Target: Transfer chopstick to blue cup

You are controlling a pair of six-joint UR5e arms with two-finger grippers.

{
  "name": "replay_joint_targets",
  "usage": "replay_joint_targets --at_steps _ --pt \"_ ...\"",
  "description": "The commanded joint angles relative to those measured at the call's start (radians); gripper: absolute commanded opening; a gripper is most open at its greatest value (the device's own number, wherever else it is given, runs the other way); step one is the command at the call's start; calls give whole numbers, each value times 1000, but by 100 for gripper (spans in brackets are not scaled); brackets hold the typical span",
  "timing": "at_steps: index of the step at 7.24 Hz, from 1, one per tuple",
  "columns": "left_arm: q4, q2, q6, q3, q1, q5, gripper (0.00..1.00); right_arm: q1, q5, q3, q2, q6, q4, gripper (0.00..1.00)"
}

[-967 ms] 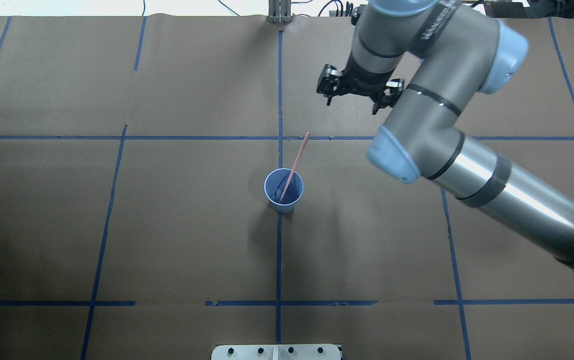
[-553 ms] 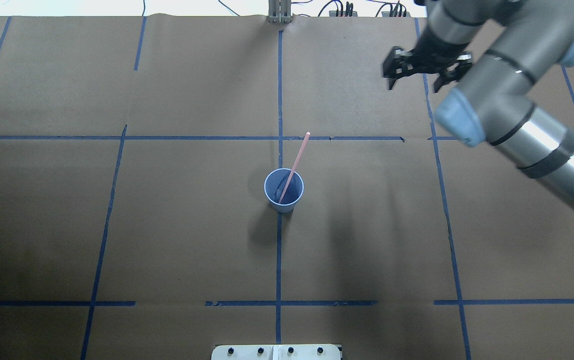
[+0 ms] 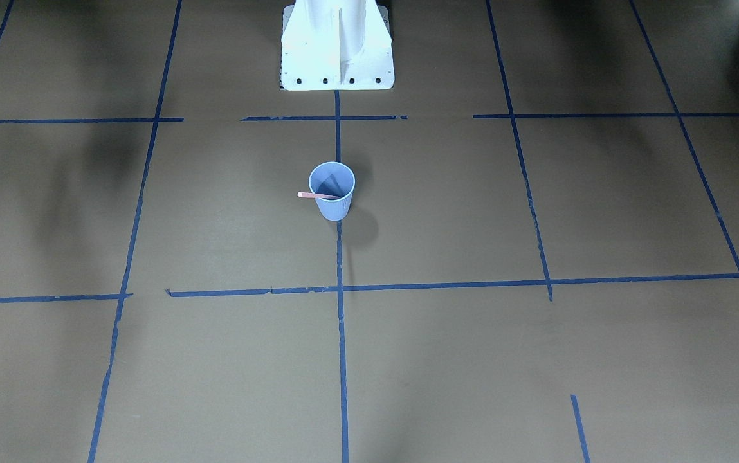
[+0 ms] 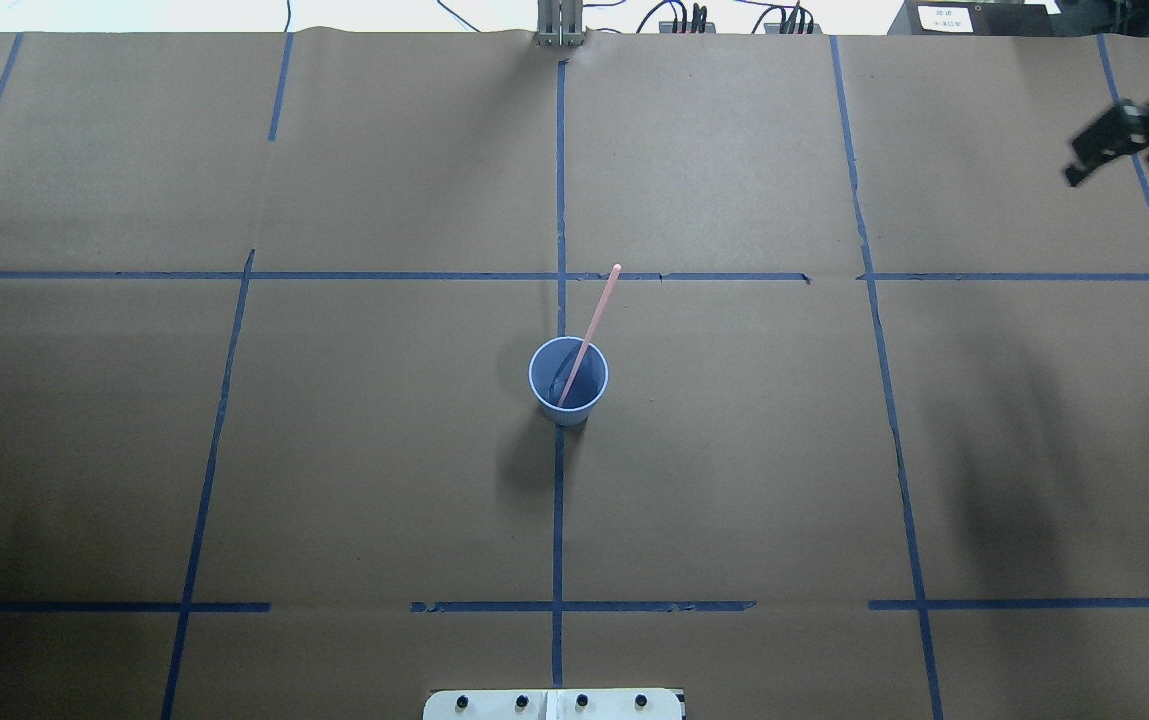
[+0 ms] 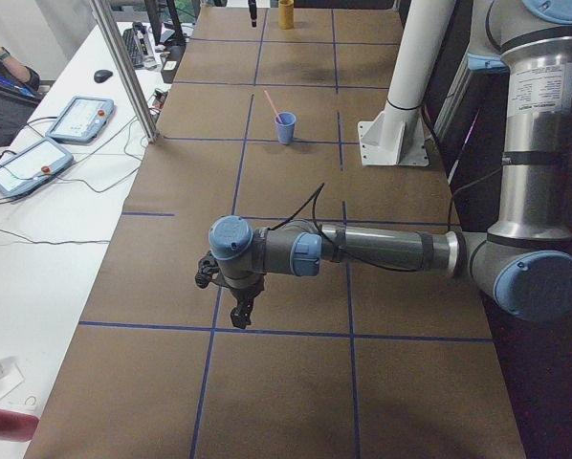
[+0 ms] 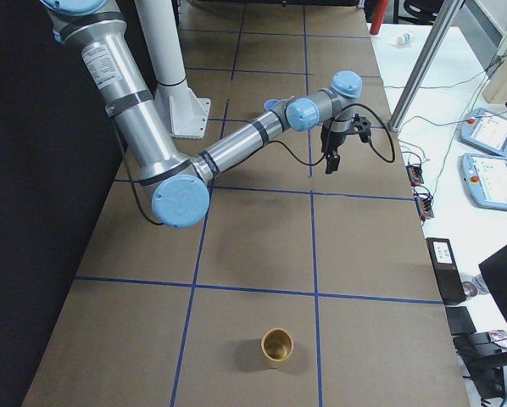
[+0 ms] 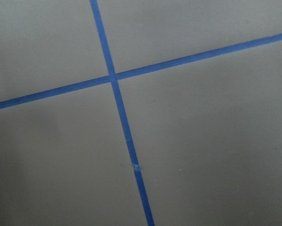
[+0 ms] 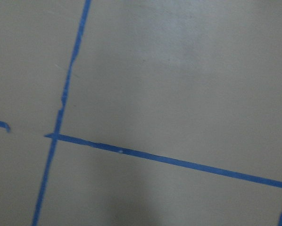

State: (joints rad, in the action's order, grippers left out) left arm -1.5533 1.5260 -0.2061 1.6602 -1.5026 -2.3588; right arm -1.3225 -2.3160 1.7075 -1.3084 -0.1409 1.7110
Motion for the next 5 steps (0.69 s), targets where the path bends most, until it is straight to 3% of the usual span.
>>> replay_joint_targets --at_steps 1,2,4,5 --pt "-17 -20 -45 0 -13 97 100 -122 0 -9 -142 249 1 100" --pt "-43 -21 -33 -13 -13 186 100 -153 0 -43 -181 291 -7 100" --pt "-21 -20 -20 7 -71 159 100 -179 7 -48 -254 334 -10 100" --pt "34 -20 105 18 -71 101 100 -182 9 -48 -293 333 -10 100"
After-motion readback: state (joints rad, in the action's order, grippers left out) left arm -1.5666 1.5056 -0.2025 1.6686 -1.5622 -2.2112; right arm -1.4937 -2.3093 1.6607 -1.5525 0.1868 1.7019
